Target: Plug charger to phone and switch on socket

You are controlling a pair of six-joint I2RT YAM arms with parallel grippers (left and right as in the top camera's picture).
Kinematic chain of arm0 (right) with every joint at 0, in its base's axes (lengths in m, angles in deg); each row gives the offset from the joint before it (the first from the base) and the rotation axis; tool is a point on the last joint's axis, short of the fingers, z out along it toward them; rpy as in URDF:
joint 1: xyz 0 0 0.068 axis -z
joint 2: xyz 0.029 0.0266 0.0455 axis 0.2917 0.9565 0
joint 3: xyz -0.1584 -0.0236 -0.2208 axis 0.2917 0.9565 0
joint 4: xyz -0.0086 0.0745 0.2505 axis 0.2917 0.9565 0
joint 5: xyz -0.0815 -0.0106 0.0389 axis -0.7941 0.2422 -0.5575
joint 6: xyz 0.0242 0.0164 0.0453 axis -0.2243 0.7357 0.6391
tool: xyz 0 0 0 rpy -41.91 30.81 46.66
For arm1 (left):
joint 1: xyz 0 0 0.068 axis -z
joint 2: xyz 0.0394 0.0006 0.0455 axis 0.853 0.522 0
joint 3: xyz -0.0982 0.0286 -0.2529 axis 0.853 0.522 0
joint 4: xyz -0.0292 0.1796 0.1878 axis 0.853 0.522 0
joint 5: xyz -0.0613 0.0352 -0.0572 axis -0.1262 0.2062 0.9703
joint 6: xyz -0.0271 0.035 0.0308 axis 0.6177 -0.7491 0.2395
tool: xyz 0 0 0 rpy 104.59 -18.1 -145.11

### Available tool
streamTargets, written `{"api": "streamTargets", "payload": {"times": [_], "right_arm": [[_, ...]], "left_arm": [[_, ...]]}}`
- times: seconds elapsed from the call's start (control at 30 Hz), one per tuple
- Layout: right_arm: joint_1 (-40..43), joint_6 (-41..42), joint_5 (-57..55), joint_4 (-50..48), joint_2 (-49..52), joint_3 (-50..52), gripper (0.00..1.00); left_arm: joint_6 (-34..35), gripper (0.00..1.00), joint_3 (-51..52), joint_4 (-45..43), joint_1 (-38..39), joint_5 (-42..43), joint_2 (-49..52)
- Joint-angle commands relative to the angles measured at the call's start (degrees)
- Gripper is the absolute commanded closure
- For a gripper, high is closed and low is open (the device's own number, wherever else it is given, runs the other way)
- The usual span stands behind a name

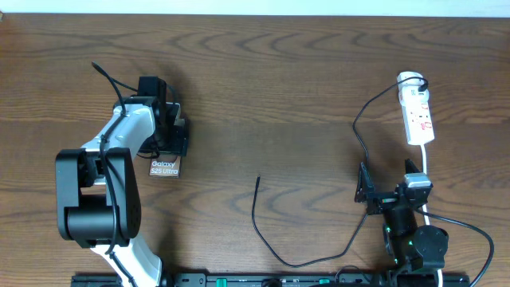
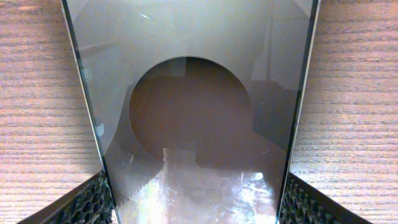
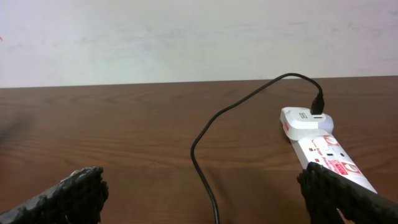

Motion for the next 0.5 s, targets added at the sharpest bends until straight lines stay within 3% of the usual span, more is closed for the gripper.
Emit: {"api": "streamTargets", "payload": {"times": [0.0, 0.47], "right_arm": [[0.55, 0.5, -0.42, 0.24, -0.31, 0.07, 0.01], [0.55, 0.5, -0.42, 0.24, -0.31, 0.07, 0.01]], "left_arm": [[-0.57, 0.25, 1.81, -0.09, -0.28, -0.61, 1.11], [-0.57, 0.37, 1.81, -0.09, -0.28, -0.59, 1.11]]}}
